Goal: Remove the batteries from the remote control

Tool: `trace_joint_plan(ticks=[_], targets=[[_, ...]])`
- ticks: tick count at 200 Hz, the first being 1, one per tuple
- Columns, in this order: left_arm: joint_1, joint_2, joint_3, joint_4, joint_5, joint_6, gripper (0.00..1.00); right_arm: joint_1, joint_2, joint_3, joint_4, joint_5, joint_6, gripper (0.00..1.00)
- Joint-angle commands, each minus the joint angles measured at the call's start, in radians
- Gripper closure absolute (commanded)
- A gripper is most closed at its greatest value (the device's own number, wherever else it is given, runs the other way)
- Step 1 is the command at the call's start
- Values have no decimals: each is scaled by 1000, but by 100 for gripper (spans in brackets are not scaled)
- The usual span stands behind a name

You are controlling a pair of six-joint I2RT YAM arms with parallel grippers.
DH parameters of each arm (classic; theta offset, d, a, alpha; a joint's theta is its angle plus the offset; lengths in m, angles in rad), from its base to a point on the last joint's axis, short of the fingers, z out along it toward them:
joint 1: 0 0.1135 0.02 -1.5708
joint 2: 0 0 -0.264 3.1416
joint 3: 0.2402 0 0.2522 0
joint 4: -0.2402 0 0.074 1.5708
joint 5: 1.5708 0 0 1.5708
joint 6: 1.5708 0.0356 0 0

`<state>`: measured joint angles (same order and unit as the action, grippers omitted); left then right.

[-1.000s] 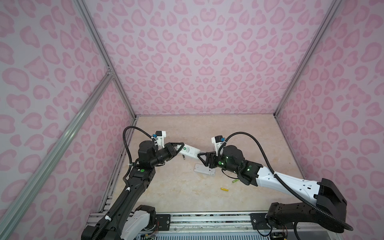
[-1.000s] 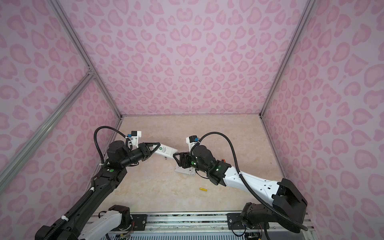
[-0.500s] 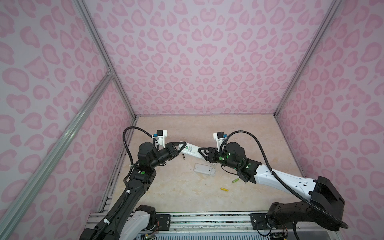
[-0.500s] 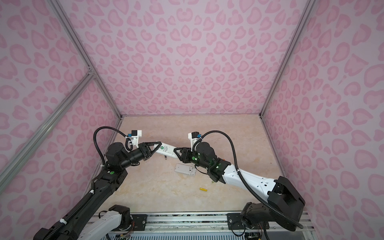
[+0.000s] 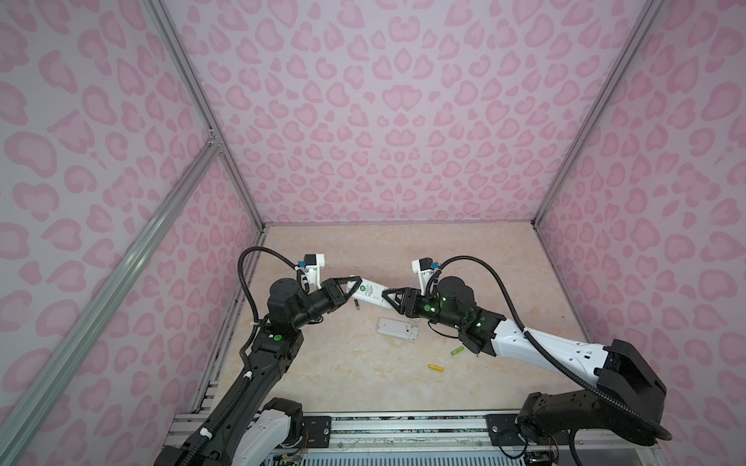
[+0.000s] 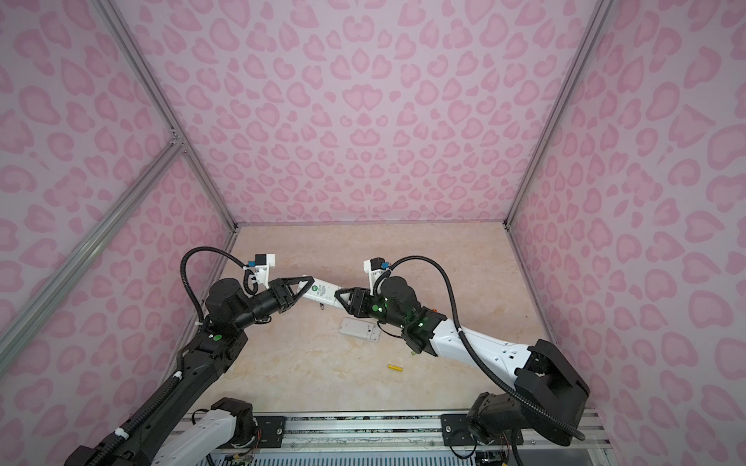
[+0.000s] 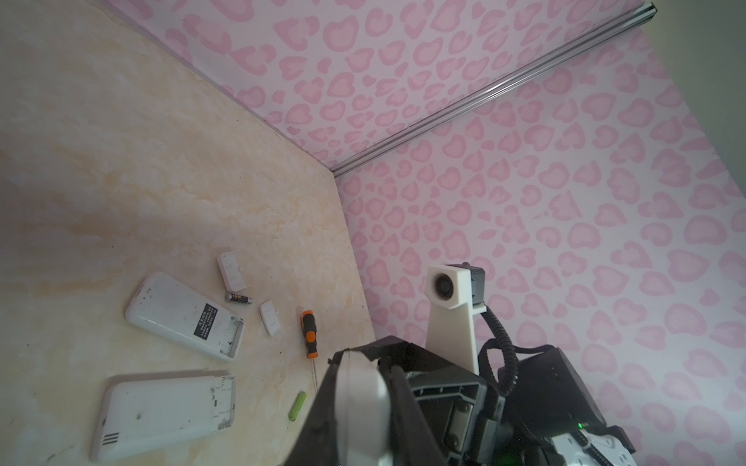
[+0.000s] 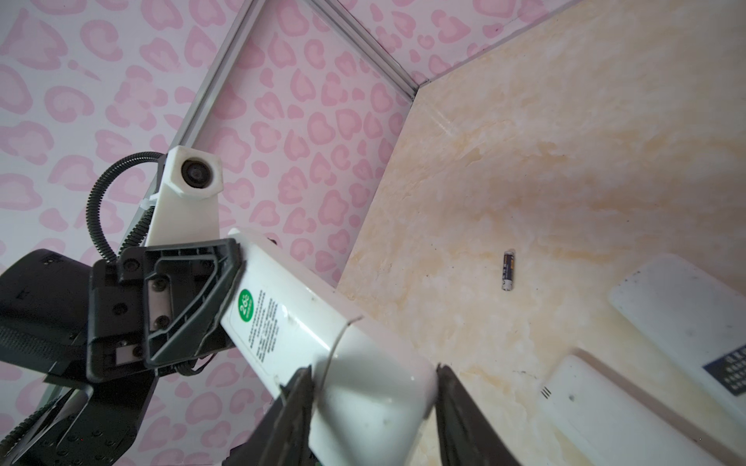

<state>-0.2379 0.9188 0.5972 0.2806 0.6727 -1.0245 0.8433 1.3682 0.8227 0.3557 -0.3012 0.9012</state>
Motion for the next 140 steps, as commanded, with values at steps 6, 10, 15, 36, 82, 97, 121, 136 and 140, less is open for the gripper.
trace_joint_plan(ticks=[6,10,15,36,82,97,121,136,140], targets=[[0,-7,13,45,1,8,96,0,-2,-14,14,-17,17,56],[1,-9,14,43,1,11,96,-1,-3,-16,15,-16,20,57],[1,-12,15,40,0,12,96,-3,-4,-22,18,-17,26,58],[5,-25,8,35,-5,15,96,-13,-17,-48,26,-18,45,59],[6,-39,5,37,-4,11,96,-20,-34,-69,35,-31,70,56],[7,-41,6,37,-3,12,96,-20,-31,-65,53,-48,75,62],[8,-43,5,33,-4,14,96,-20,-30,-67,70,-62,89,64],[8,-45,2,28,-4,19,96,-20,-36,-71,68,-62,88,67],[8,-46,0,29,-5,19,96,-20,-38,-71,66,-61,88,68]])
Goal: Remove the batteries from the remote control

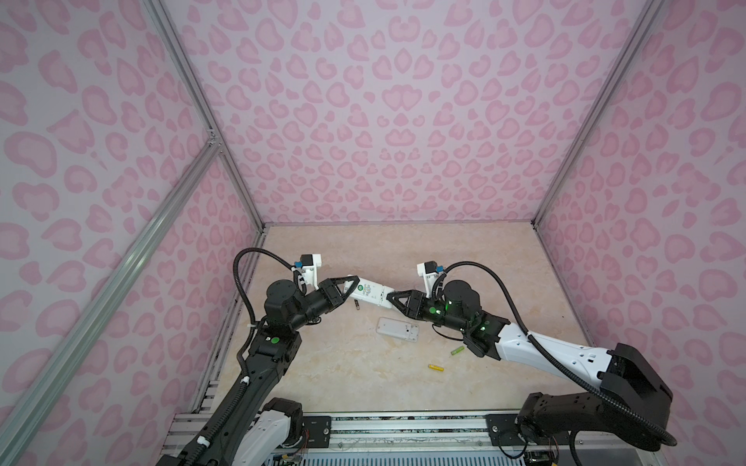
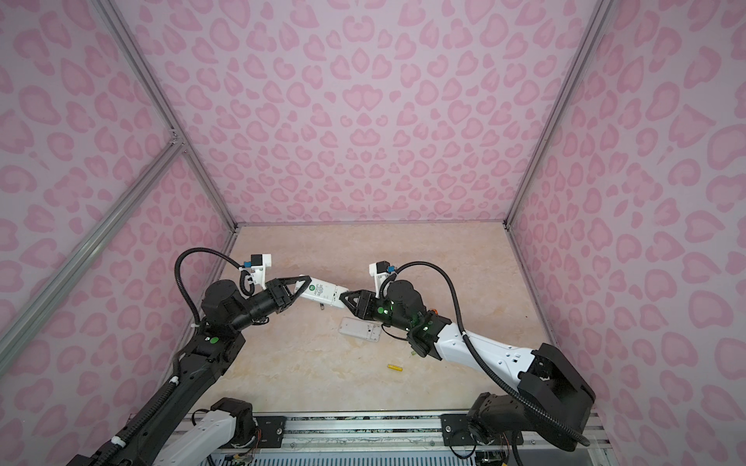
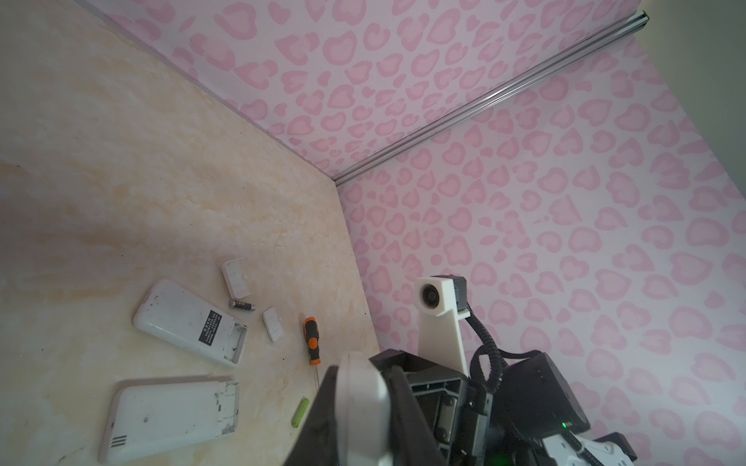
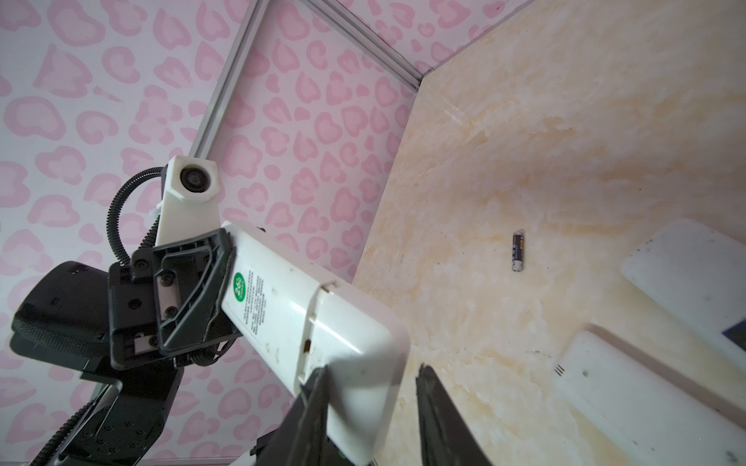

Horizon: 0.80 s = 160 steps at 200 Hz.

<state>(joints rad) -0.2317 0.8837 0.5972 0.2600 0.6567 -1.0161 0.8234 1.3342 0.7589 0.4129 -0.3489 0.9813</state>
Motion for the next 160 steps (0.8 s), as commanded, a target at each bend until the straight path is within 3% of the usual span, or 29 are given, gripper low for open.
trace_joint_plan(ticks=[1,36,63,85,137,160], targets=[[3,-11,2,50,12,10,96,0,-5,-7,7,-13,7,68],[5,-14,-8,49,11,8,96,-1,-15,-4,-1,-22,3,67],[4,-10,-6,53,16,6,96,-1,-3,14,-29,-25,11,46],[5,-9,-4,54,22,5,96,1,21,32,-17,-49,16,42],[9,-22,-9,43,20,13,96,1,37,36,-10,-72,24,62],[12,-19,-11,45,20,13,96,-2,16,36,-58,-55,5,66]])
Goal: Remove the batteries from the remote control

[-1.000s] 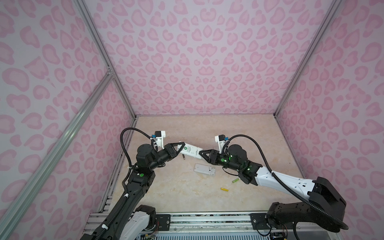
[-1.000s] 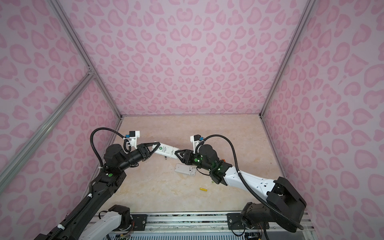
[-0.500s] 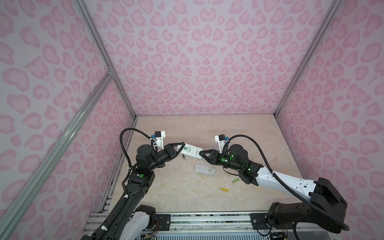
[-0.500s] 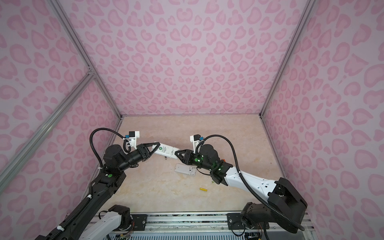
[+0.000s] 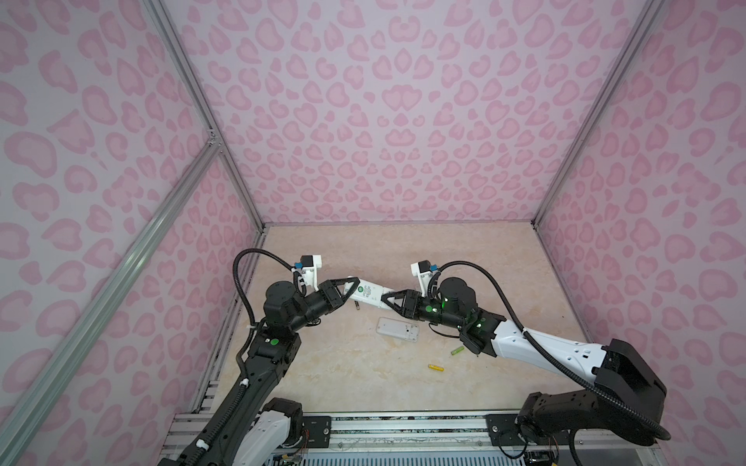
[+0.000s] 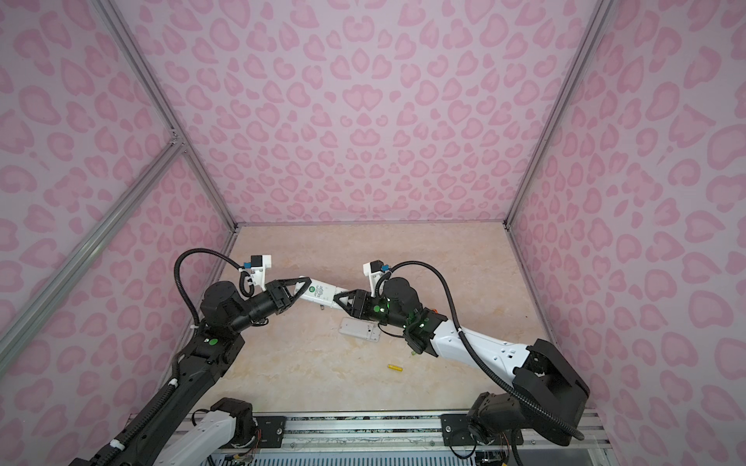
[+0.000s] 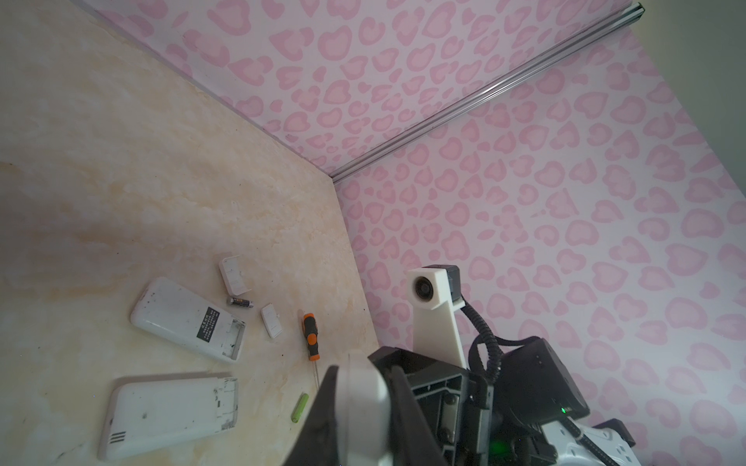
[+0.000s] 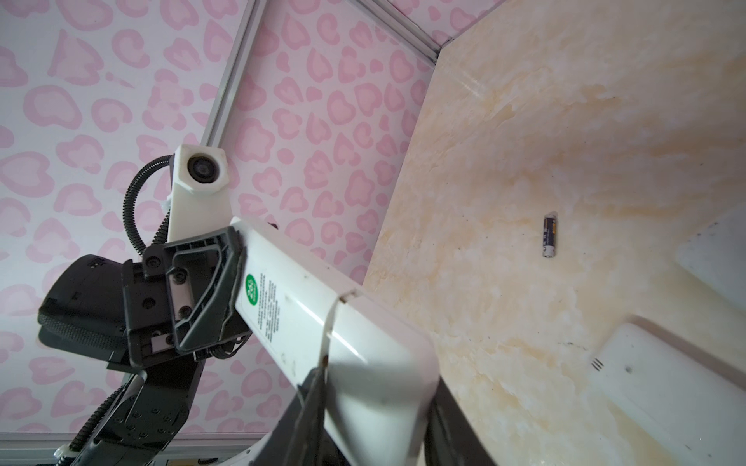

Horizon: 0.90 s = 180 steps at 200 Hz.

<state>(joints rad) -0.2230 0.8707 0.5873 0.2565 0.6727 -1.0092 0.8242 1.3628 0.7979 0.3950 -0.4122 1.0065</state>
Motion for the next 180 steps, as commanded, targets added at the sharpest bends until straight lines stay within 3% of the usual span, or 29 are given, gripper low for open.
trace_joint_plan(ticks=[1,34,180], targets=[[2,-5,-1,49,4,6,96,-3,-14,-4,-42,8,-22,66],[5,3,3,50,9,9,96,-5,-27,-2,-59,14,-34,74],[20,29,-4,46,16,4,96,-8,-36,-36,113,-68,1,80]])
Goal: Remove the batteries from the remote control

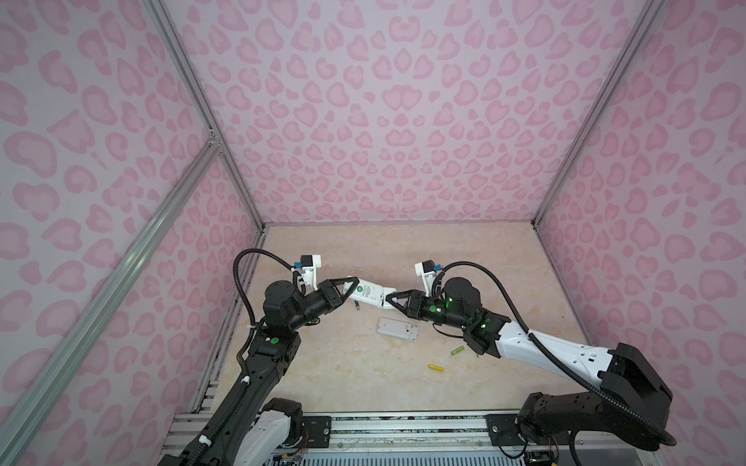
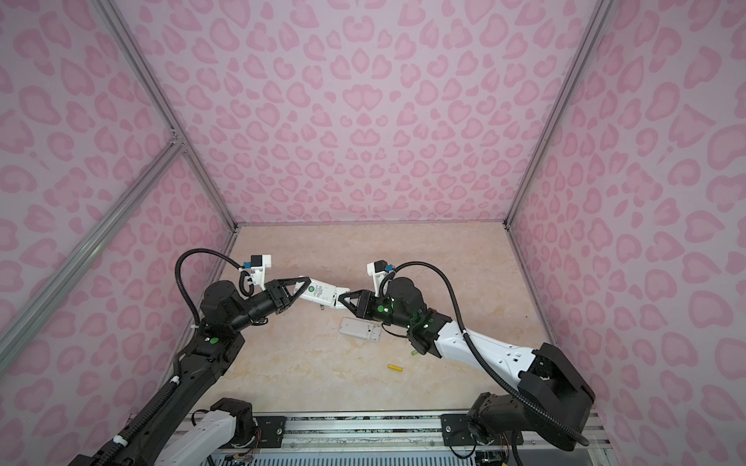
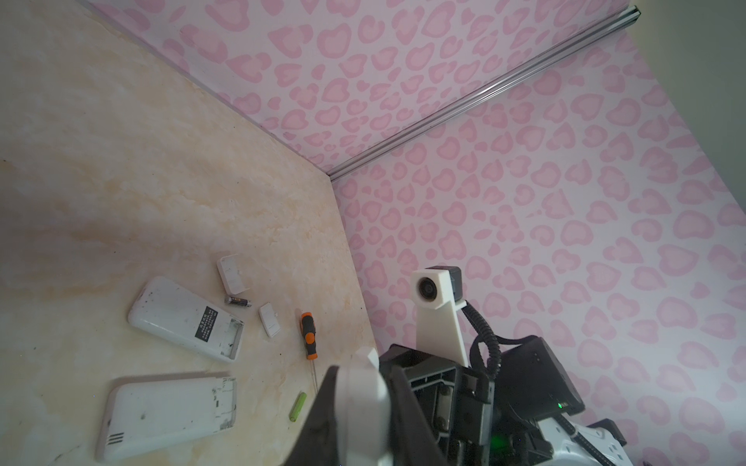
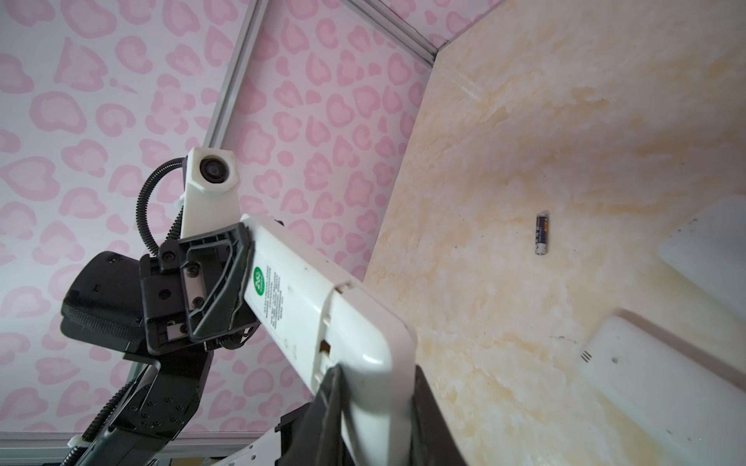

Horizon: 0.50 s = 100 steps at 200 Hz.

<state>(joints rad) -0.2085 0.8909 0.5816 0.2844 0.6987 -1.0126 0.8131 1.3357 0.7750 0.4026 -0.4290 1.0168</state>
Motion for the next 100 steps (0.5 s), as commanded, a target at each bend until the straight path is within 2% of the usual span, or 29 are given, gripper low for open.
trace_joint_plan(ticks=[1,69,100], targets=[[6,9,1,19,-10,8,96,3,-9,-14,107,-51,-8,80],[10,20,-3,19,-7,5,96,0,-32,-32,127,-53,-3,79],[11,19,-4,18,-5,4,96,-1,-38,-38,128,-53,-2,75]])
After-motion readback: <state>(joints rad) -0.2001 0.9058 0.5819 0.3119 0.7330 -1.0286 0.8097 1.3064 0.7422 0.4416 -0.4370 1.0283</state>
